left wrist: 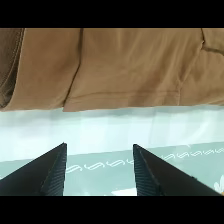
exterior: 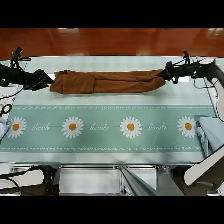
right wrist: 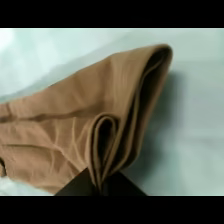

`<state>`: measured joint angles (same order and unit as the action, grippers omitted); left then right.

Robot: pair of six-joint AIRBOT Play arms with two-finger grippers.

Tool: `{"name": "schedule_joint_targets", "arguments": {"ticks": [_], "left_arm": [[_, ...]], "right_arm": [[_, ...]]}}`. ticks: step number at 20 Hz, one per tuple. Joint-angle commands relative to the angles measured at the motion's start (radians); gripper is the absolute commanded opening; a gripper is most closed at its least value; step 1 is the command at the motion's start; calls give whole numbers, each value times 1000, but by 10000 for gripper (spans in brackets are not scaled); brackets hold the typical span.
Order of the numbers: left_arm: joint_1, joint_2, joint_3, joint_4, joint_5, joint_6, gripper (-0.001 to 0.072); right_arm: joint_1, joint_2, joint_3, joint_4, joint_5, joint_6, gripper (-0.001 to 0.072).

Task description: Fold the shirts.

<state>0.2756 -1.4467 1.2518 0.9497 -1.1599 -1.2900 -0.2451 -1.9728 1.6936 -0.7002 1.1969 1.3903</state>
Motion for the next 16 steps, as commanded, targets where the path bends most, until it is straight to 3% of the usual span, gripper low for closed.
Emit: {"name": "schedule_joint_targets", "arguments": {"ticks": [1, 3, 6, 8, 9, 10, 13, 16], "left_arm": [[-17, 6, 0, -1, -39, 21, 504], [-60, 21, 0, -1, -50, 26, 504], [-180, 46, 0, -1, -48, 26, 478], [-286, 49, 0, -3, -31, 26, 243], [-343, 48, 0, -6, 1, 26, 90], [-406, 48, 0, -11, 66, 25, 19], [-596, 26, 26, -61, 287, 21, 18], [-772, -116, 204, -60, 335, 2, 18]], "right_arm": [[-3, 146, -7, -192, 73, 26, 29], [-6, 278, -71, -278, 80, 28, 29], [-50, 489, -212, -287, 79, 2, 29], [-112, 646, -307, -276, 84, -9, 29], [-141, 718, -346, -275, 92, -11, 29], [-167, 789, -385, -274, 99, -11, 29], [-224, 996, -502, -253, 138, -10, 29], [-236, 1159, -581, -206, 169, -5, 30]]}}
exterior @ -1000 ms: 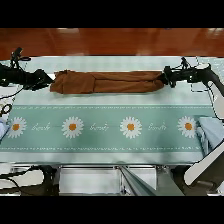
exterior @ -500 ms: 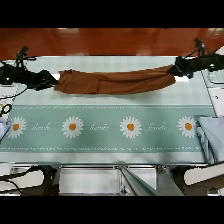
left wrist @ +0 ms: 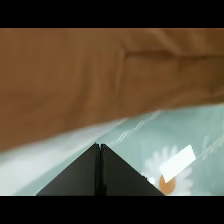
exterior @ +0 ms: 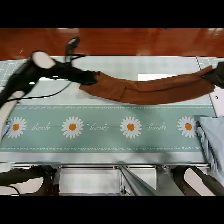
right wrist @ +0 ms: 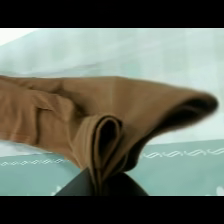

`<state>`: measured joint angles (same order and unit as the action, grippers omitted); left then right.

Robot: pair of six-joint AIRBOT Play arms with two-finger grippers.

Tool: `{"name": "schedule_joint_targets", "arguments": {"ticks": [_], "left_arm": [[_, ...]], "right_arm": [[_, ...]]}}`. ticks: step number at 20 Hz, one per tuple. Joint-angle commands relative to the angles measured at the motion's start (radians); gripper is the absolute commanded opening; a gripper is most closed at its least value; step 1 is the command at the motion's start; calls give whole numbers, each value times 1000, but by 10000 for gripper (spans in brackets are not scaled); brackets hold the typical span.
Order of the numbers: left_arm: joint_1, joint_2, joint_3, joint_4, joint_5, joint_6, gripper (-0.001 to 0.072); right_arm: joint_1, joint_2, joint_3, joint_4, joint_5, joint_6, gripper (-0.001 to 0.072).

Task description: Fold the shirts.

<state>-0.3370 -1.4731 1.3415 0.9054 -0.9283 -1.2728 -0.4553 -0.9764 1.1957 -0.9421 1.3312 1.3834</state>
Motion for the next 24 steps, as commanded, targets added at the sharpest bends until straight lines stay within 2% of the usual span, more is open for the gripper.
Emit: {"name": "schedule_joint_targets", "arguments": {"ticks": [1, 5, 7, 10, 15, 17, 20, 22, 24], "left_arm": [[-208, -153, 194, -15, 91, -29, 18], [-370, -434, 532, -17, -60, -148, 18], [-441, -536, 646, -16, -168, -154, 18], [-539, -629, 686, -16, -200, -196, 18], [-605, -654, 686, -31, -255, -176, 19], [-540, -614, 686, -31, -259, -177, 19], [-340, -499, 668, -25, -351, -177, 19], [-161, -358, 571, 11, -365, -175, 19], [9, -194, 423, 34, -354, -145, 19]], "right_arm": [[-26, 206, -93, 48, 57, 9, 29], [-26, 332, -93, 49, 103, 41, 29], [-26, 349, -93, 51, 116, 53, 30], [-26, 348, -93, 61, 116, 57, 29], [-26, 335, -93, 52, 124, 58, 29], [-25, 310, -93, 60, 123, 60, 30], [-11, 245, -93, 133, 94, 53, 29], [80, 184, -93, 167, 17, 53, 29], [237, 92, -91, 205, -120, 51, 29]]}}
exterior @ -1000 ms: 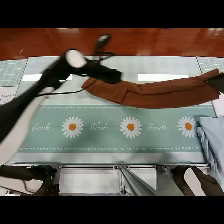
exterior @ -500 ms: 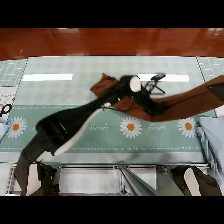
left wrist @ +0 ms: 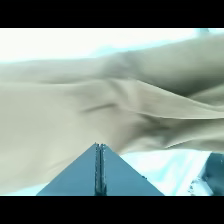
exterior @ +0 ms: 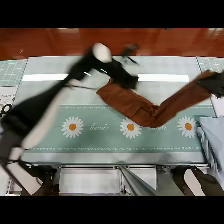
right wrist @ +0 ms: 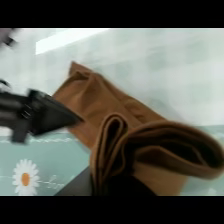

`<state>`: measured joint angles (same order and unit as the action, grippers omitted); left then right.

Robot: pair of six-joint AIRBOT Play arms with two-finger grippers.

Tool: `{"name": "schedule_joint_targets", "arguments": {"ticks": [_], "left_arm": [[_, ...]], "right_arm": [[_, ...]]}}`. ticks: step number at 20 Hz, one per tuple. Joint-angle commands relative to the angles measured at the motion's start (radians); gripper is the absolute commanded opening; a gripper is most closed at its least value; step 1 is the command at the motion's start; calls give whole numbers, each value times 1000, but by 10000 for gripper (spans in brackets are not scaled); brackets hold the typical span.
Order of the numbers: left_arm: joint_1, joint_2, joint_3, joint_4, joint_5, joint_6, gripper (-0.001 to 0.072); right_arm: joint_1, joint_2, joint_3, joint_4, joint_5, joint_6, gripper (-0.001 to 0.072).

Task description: Fold the shirts.

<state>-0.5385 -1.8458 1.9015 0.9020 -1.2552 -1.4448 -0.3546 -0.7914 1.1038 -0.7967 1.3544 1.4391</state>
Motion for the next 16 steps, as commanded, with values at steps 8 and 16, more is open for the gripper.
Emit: {"name": "schedule_joint_targets", "arguments": {"ticks": [8, 16], "left_arm": [[678, 736, -708, 37, 2, 125, 19], [624, 828, -933, 32, 115, 125, 19]], "right_arm": [[615, -714, 270, 134, -469, -18, 30], [682, -1001, 492, 178, -468, -11, 30]]}}
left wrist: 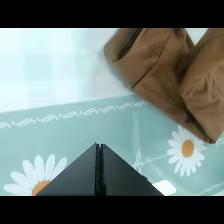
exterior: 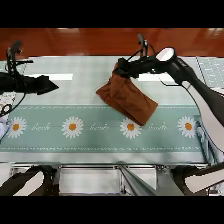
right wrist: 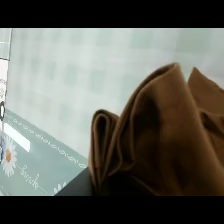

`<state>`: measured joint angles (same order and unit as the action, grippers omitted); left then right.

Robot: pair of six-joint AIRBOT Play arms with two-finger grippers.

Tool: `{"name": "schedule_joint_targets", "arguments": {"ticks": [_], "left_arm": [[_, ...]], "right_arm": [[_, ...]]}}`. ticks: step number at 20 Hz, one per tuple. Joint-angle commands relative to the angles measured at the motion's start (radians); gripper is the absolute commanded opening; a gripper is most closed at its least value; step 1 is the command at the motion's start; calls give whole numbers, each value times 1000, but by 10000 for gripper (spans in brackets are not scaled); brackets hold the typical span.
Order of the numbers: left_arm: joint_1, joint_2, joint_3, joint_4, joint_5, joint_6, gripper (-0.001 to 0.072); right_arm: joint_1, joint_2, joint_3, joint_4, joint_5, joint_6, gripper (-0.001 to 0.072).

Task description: Fold the shirts.

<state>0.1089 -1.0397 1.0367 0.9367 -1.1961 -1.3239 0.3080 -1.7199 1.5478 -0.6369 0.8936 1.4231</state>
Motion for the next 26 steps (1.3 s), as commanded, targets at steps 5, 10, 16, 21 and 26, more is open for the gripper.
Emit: {"name": "schedule_joint_targets", "arguments": {"ticks": [5, 10, 16, 21, 26], "left_arm": [[-97, 10, -117, -3, 161, 3, 19], [-88, 6, -117, -2, 174, 3, 19], [35, 23, -125, -3, 58, 3, 19], [-34, 105, -251, -75, 118, 3, 19], [-120, 109, -319, -85, 164, 3, 19]], "right_arm": [[17, -70, 49, 20, 28, 19, 375], [-73, 53, 49, -61, 317, 23, 403], [-370, 546, -140, -833, 595, 138, 403], [-628, 890, -902, -507, 149, 173, 412], [-621, 638, -1125, 108, 10, -185, 412]]}}
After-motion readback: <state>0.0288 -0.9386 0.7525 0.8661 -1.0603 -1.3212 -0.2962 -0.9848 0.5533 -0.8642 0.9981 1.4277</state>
